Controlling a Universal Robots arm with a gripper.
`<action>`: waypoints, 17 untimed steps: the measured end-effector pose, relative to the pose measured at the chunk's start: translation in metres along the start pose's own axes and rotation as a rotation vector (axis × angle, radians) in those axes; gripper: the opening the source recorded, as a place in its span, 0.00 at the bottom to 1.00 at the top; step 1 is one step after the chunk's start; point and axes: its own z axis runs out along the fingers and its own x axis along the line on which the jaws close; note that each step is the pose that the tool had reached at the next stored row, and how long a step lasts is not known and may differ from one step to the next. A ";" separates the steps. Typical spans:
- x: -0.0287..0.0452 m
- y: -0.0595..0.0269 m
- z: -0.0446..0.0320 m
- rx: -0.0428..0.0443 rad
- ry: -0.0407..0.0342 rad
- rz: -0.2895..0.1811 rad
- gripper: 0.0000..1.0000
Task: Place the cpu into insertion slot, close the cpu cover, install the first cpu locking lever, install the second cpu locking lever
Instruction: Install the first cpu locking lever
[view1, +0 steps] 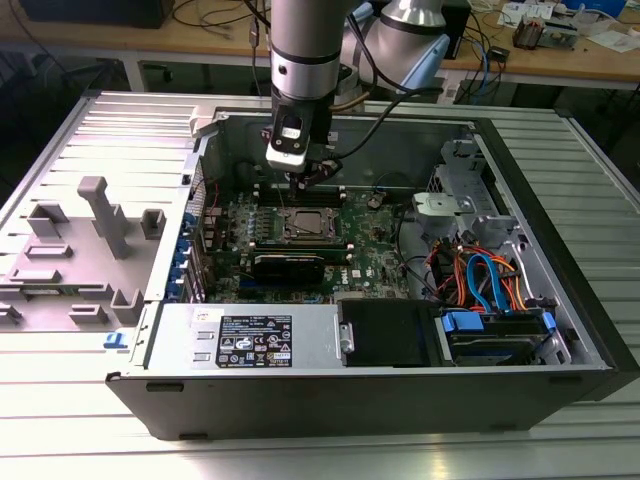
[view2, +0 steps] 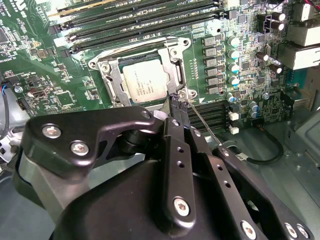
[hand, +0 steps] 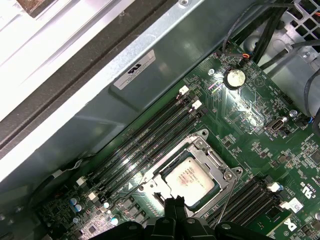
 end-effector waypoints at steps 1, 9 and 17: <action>0.0000 0.0000 0.0000 0.0003 0.0002 -0.009 0.11; 0.0182 -0.0159 0.0003 0.0011 -0.0015 -0.082 0.11; 0.0321 -0.0280 0.0007 -0.0080 -0.0105 -0.101 0.11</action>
